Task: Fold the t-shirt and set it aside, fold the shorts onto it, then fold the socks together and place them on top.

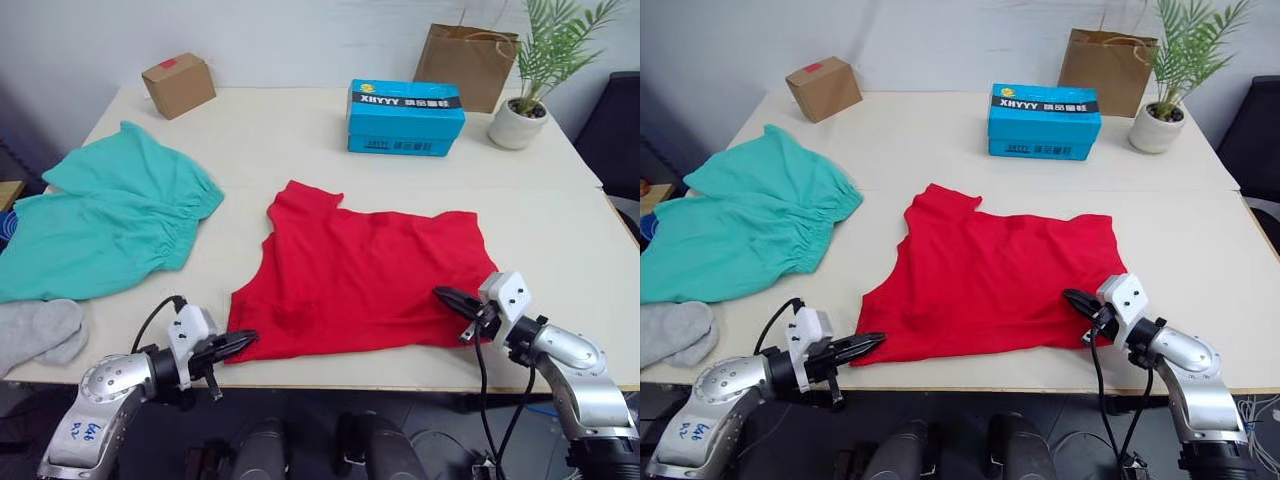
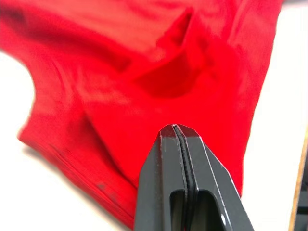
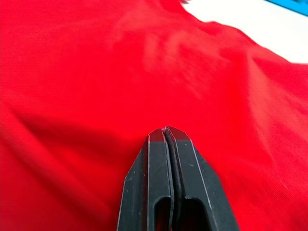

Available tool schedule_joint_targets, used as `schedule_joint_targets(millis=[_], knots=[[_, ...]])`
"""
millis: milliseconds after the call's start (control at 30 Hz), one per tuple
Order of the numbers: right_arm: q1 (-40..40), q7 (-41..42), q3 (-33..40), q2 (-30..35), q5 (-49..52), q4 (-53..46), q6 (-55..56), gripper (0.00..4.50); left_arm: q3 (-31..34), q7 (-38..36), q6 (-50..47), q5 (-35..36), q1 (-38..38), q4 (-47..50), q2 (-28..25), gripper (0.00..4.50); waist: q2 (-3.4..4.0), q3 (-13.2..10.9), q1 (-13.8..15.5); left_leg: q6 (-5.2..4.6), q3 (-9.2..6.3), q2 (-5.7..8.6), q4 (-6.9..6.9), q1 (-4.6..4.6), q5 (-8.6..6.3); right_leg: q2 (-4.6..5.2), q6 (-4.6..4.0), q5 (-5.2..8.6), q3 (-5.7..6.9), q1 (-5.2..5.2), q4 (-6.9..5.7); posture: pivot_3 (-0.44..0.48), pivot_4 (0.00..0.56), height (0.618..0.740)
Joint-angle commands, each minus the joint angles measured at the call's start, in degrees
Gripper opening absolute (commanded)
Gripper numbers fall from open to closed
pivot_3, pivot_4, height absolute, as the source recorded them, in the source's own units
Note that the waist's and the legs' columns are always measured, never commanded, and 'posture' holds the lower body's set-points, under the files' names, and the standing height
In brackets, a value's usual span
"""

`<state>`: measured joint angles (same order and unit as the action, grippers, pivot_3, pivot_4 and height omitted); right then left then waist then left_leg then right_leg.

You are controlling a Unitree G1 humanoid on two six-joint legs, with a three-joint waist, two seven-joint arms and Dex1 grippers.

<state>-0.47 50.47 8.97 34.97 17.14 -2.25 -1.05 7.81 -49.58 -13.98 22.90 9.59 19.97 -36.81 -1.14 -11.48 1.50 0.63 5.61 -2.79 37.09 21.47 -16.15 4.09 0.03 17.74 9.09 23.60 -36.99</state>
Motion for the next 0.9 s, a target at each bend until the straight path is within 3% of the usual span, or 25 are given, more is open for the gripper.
schedule_joint_targets(millis=[33,233,333,467,767,900], knots=[[2.6,3.9,-0.7,0.6,2.7,-6.4,2.6,0.05,1.3,-0.4,-2.7,4.0,-1.9,5.9,-1.3,0.0,0.0,0.0,0.1,-0.04,0.01,0.0,0.0,0.0,-0.06,0.0,-0.02,-0.04,-0.01,-0.01,0.01,0.0,0.15,0.74],[4.2,0.8,-8.0,-4.3,0.4,-13.5,1.3,0.05,-5.9,0.2,-5.8,2.2,-7.9,5.8,-0.1,0.0,0.03,0.0,-0.3,-0.02,0.15,-0.01,-0.04,-0.04,-0.17,0.0,0.02,-0.04,-0.07,-0.01,-0.01,0.0,0.15,0.74],[5.4,-1.7,-9.4,-5.9,-1.8,-12.3,2.2,0.05,-11.1,0.7,-3.4,-2.6,-9.5,1.4,1.5,0.0,0.03,0.0,-0.1,-0.02,0.22,0.0,-0.03,-0.11,-0.16,0.0,0.03,-0.05,-0.11,-0.02,-0.02,0.0,0.15,0.74],[8.4,-1.8,-6.3,-3.6,-3.9,-6.6,6.9,0.05,-12.7,2.7,-1.7,-6.1,-9.6,-2.3,2.8,0.0,0.02,0.0,0.0,-0.04,0.21,-0.01,0.0,-0.05,-0.17,-0.01,0.04,-0.05,-0.12,0.0,0.03,0.0,0.15,0.74],[12.0,-0.3,10.0,2.6,1.5,7.5,13.1,0.05,-5.4,6.1,3.7,-6.1,-3.2,-6.8,3.8,0.0,0.02,0.0,0.0,-0.1,0.26,-0.01,-0.03,-0.18,-0.21,-0.01,0.12,-0.02,-0.16,-0.09,0.11,0.0,0.15,0.74],[12.7,1.4,13.8,4.6,3.6,10.1,13.7,0.05,1.0,6.6,5.2,-1.2,-1.6,-5.5,5.4,0.0,0.03,0.0,-0.1,-0.07,0.27,-0.05,-0.03,-0.19,-0.2,-0.05,0.22,0.05,-0.18,-0.1,0.16,0.0,0.15,0.74]])
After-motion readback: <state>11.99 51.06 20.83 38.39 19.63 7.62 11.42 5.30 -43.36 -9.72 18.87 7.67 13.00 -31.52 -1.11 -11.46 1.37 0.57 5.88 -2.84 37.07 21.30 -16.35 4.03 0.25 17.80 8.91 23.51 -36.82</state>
